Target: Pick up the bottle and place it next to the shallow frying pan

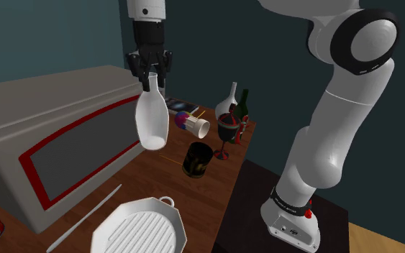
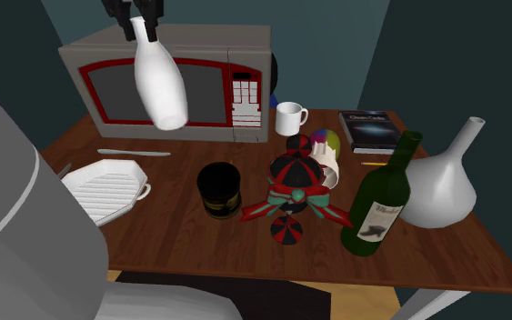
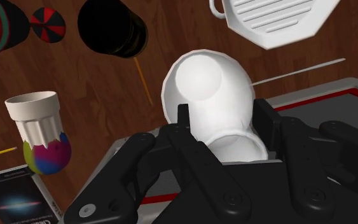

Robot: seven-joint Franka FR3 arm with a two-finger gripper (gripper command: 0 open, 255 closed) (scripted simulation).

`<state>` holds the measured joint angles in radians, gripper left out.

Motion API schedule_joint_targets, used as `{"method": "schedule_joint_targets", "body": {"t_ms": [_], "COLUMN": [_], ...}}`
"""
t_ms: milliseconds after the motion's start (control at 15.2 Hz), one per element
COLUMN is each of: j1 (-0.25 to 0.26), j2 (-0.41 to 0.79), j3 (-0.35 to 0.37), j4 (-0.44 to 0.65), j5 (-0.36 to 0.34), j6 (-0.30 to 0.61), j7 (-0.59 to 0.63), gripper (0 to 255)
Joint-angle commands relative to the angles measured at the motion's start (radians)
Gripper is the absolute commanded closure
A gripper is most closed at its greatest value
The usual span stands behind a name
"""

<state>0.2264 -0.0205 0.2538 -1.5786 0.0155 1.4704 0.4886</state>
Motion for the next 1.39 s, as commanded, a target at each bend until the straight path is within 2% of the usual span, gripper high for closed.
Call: {"method": "schedule_joint_targets", "body": {"t_ms": [0,1320], "j1": [-0.001,-0.001], "j2": [-0.006,-0.027], "j3": [-0.001,-0.001], "j4": [-0.032,-0.326], "j5": [0.001,0.007], "j6": [0.027,0.301], "j7": [-0.002,-0.009], "gripper": [255,255]}}
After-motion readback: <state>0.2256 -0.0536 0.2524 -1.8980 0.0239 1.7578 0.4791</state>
